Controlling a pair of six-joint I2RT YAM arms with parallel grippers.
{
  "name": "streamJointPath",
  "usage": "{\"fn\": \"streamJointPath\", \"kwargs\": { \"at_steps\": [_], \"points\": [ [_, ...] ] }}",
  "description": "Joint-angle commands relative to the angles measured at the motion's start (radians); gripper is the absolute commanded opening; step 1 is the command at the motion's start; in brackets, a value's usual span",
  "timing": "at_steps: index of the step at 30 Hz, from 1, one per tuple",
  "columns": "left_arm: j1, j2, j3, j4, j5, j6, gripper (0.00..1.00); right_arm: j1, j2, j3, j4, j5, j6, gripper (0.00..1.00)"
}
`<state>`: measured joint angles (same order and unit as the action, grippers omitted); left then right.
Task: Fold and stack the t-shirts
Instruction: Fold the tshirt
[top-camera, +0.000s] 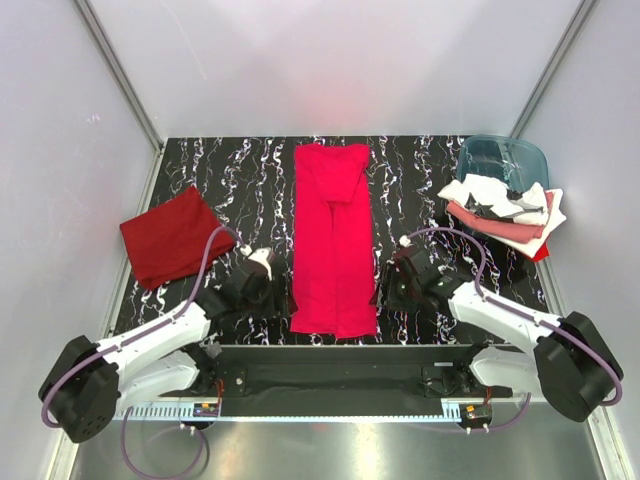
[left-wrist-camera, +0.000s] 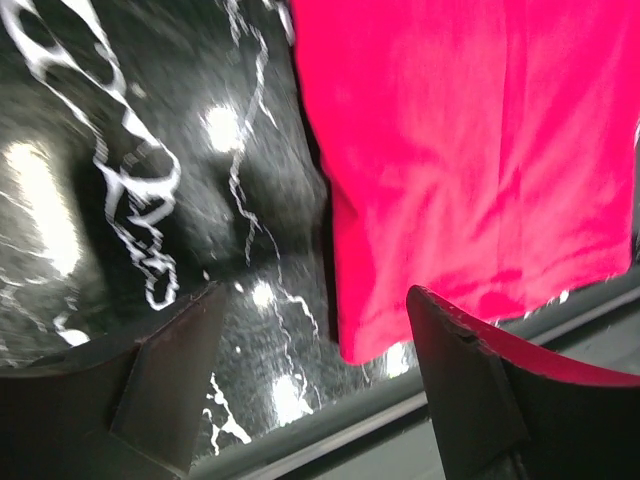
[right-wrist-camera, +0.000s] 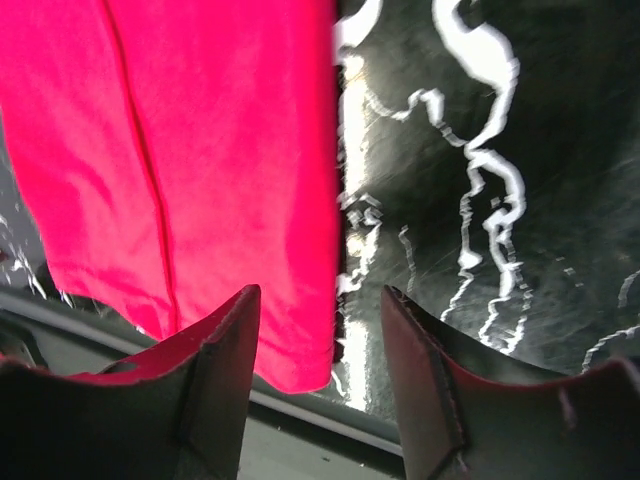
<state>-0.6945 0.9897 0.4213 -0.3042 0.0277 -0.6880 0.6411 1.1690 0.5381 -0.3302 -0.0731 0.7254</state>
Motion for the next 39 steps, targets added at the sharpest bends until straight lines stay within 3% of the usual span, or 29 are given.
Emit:
{"fn": "streamJointPath", "kwargs": {
  "at_steps": [1, 12, 21, 25, 27, 35, 39],
  "points": [
    [-0.048, -0.023, -0.033, 0.063, 0.021, -0.022, 0.77, 0.037, -0.037, -0.010, 0.036, -0.011, 0.023, 0.56],
    [-0.108, 0.010, -0.072, 0.099, -0.003, -0.090, 0.65, 0.121, -0.140, -0.075, 0.008, 0.001, 0.109, 0.52],
    [-0.128, 0.013, -0.078, 0.109, 0.001, -0.084, 0.59, 0.175, 0.052, -0.010, 0.017, -0.007, 0.092, 0.52],
    [-0.132, 0.030, -0.079, 0.122, 0.020, -0.084, 0.51, 0.193, 0.089, -0.003, 0.026, -0.010, 0.094, 0.40],
    [-0.135, 0.027, -0.085, 0.125, 0.024, -0.087, 0.46, 0.200, 0.083, -0.004, 0.026, -0.014, 0.097, 0.38],
    [-0.149, 0.010, -0.101, 0.125, 0.025, -0.105, 0.44, 0.232, -0.026, -0.047, -0.015, 0.001, 0.132, 0.42],
    [-0.152, 0.015, -0.098, 0.131, 0.021, -0.102, 0.29, 0.233, -0.032, -0.047, -0.020, 0.003, 0.128, 0.33]
  ]
}}
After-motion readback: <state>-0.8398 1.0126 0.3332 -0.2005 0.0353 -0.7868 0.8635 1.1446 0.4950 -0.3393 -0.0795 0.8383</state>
